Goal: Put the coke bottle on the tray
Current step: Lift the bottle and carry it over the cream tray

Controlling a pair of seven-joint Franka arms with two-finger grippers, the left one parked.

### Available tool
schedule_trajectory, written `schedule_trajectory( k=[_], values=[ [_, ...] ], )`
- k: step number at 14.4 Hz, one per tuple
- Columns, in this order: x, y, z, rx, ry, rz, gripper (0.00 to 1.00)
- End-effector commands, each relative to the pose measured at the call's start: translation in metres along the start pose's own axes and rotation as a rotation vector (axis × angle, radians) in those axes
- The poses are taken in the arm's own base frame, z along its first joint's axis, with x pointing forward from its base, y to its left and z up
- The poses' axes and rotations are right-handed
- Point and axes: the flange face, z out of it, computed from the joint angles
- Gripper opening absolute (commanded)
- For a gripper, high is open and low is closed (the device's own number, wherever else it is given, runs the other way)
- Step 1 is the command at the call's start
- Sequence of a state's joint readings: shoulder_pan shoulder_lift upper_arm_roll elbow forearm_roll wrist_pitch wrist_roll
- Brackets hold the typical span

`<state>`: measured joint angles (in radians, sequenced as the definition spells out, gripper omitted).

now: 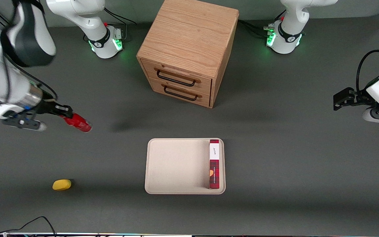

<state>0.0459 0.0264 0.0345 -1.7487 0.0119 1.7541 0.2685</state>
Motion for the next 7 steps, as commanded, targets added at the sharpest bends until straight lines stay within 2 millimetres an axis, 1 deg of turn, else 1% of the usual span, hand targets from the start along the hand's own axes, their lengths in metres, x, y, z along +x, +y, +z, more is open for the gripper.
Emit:
schedule_trajectory(
  k=[1, 2, 4, 5, 6, 7],
  values=[
    [0.016, -0.021, -0.067, 0.038, -0.01, -0.042, 0.0],
    [0.021, -0.037, -0.084, 0.052, -0.025, -0.046, 0.0],
    [0.039, -0.069, -0.097, 0.054, -0.054, 0.022, 0.0],
    [0.043, -0.094, -0.098, 0.069, -0.053, 0.047, 0.0],
    [0.048, -0.117, -0.09, 0.088, -0.06, 0.088, 0.0],
    [0.054, -0.134, -0.08, 0.108, -0.062, 0.138, 0.0]
  ],
)
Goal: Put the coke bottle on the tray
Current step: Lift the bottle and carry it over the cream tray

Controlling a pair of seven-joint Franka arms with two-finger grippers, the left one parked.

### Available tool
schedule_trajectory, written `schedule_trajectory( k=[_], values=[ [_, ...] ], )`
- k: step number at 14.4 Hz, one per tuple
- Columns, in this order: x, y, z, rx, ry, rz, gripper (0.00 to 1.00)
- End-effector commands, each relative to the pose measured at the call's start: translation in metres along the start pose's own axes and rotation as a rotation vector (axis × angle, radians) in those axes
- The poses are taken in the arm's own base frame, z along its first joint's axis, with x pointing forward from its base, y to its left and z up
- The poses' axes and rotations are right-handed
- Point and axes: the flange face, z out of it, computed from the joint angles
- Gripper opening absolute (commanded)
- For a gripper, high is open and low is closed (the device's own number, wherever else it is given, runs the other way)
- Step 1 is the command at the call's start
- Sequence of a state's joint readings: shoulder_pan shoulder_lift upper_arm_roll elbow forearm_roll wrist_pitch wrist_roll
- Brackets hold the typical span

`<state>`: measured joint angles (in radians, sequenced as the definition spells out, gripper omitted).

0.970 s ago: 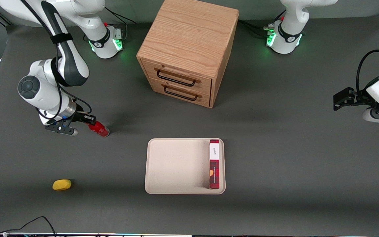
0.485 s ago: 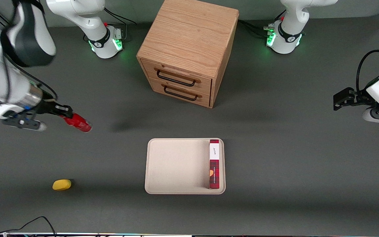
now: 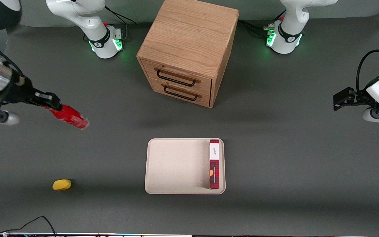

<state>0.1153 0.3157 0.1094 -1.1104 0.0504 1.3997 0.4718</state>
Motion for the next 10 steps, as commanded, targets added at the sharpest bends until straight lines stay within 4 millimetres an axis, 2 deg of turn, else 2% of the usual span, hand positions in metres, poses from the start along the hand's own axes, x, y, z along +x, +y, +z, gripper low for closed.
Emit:
schedule_trajectory(
  k=[1, 2, 6, 8, 10],
  values=[
    [0.025, -0.064, 0.028, 0.067, -0.004, 0.122, 0.0],
    [0.03, -0.084, 0.048, 0.069, 0.005, 0.182, 0.0],
    [0.058, -0.155, 0.161, 0.069, 0.073, 0.379, 0.0],
    [0.07, -0.172, 0.21, 0.074, 0.101, 0.445, 0.0],
    [0.084, -0.178, 0.257, 0.099, 0.106, 0.498, 0.0]
  ],
)
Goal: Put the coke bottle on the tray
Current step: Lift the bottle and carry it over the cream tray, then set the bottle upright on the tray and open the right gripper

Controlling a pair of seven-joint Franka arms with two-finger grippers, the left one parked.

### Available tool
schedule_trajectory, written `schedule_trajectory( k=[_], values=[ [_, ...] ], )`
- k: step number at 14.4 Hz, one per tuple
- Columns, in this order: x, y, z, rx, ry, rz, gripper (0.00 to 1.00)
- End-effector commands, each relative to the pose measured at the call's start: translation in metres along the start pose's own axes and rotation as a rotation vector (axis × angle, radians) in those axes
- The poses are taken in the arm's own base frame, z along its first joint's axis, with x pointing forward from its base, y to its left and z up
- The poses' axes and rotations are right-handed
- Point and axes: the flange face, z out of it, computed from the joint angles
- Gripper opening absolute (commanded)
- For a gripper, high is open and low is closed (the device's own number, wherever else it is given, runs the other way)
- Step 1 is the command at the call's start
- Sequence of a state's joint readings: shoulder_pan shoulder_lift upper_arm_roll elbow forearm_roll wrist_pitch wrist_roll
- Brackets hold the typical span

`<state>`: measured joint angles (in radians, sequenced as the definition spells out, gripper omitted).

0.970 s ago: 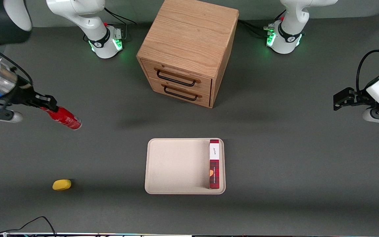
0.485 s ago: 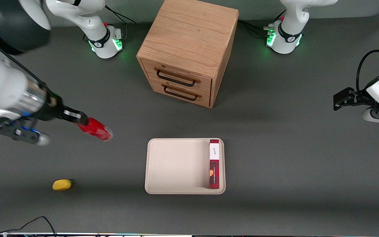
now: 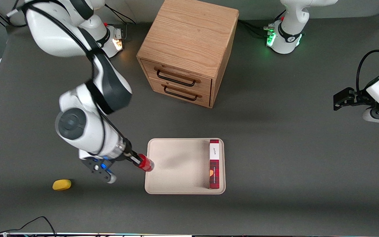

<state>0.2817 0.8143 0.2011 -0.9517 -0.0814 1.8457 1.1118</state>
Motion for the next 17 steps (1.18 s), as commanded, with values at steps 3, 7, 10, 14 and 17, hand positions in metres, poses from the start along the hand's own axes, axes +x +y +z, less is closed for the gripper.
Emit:
schedule_trajectory(
  k=[3, 7, 10, 14, 17],
  values=[
    [0.014, -0.011, 0.052, 0.037, 0.013, 0.1, 0.0],
    [0.015, -0.01, 0.07, 0.029, 0.009, 0.102, 0.3],
    [0.019, -0.009, 0.068, 0.016, 0.046, 0.086, 1.0],
    [0.019, -0.004, 0.023, 0.005, 0.054, 0.078, 1.0],
    [0.007, 0.013, -0.079, -0.006, 0.056, -0.061, 1.0]
  ],
)
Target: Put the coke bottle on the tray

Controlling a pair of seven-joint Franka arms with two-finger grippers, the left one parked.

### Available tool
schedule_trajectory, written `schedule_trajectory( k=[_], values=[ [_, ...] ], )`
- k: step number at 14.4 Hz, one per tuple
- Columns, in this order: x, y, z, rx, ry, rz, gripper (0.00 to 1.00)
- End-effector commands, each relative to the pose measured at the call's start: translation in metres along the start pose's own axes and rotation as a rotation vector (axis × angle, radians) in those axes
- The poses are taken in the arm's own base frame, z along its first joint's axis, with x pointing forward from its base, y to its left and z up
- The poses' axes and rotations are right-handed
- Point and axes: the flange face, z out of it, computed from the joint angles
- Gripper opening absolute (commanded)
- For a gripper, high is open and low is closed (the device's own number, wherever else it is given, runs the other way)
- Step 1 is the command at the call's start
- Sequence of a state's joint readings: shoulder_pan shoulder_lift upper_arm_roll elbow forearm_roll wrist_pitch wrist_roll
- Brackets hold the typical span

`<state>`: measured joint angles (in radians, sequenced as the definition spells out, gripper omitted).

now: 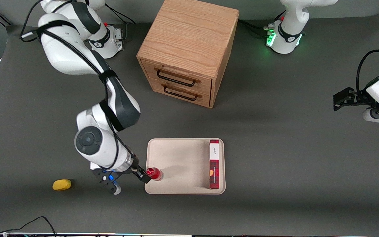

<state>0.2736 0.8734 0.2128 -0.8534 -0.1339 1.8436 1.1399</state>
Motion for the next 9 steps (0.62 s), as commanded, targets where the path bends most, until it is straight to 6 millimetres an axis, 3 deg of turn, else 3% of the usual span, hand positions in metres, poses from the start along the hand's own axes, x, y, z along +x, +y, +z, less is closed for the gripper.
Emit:
schedule_trajectory(
  k=[1, 5, 7, 9],
  values=[
    [-0.006, 0.03, -0.12, -0.03, 0.002, -0.157, 1.0],
    [-0.006, 0.114, -0.256, -0.111, -0.062, -0.442, 1.0],
    [-0.005, 0.156, -0.302, -0.146, -0.059, -0.547, 1.0],
    [0.009, 0.205, -0.323, -0.18, -0.094, -0.592, 1.0]
  ],
)
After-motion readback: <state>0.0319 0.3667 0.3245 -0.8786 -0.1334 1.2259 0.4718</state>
